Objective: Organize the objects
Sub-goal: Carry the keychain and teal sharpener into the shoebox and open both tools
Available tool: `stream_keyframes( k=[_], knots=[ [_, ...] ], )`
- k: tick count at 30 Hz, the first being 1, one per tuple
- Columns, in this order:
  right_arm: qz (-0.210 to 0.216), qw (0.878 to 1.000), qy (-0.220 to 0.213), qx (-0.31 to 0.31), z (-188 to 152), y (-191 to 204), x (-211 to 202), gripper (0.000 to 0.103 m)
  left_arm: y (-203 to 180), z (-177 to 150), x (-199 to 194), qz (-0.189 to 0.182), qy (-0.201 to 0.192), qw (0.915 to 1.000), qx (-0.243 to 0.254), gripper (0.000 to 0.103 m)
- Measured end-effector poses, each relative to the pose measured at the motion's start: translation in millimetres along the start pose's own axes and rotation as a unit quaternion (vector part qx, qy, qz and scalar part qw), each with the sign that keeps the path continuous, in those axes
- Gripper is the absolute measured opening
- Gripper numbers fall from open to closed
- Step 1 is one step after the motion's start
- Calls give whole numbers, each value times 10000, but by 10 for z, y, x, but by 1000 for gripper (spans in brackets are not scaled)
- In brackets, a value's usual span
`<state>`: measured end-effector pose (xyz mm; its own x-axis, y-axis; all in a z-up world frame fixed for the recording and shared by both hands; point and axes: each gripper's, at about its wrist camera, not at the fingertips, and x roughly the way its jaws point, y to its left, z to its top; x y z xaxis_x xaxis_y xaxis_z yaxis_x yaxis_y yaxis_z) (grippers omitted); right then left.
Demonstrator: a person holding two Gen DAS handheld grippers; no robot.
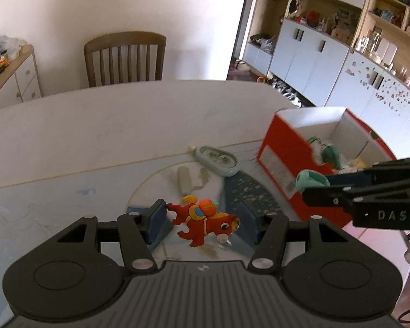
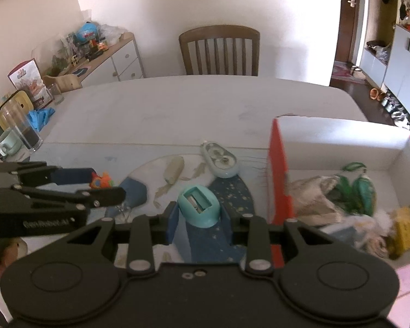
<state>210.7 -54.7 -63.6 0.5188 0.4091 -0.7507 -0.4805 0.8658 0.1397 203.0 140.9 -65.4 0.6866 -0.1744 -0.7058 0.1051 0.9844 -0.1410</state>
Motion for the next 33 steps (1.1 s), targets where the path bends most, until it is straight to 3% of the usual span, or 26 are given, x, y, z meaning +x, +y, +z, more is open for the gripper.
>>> stream_keyframes(
  k=[17,33],
  knots=[
    [-110,9988,-433,177,-154,-637,-570,31,-964,305,-219,-343,-380,9979,391,59],
    [-256,9972,-590,368,-197,-1542,-783,31,-1897,666,113,-625,-486,9942,725,59]
  ],
)
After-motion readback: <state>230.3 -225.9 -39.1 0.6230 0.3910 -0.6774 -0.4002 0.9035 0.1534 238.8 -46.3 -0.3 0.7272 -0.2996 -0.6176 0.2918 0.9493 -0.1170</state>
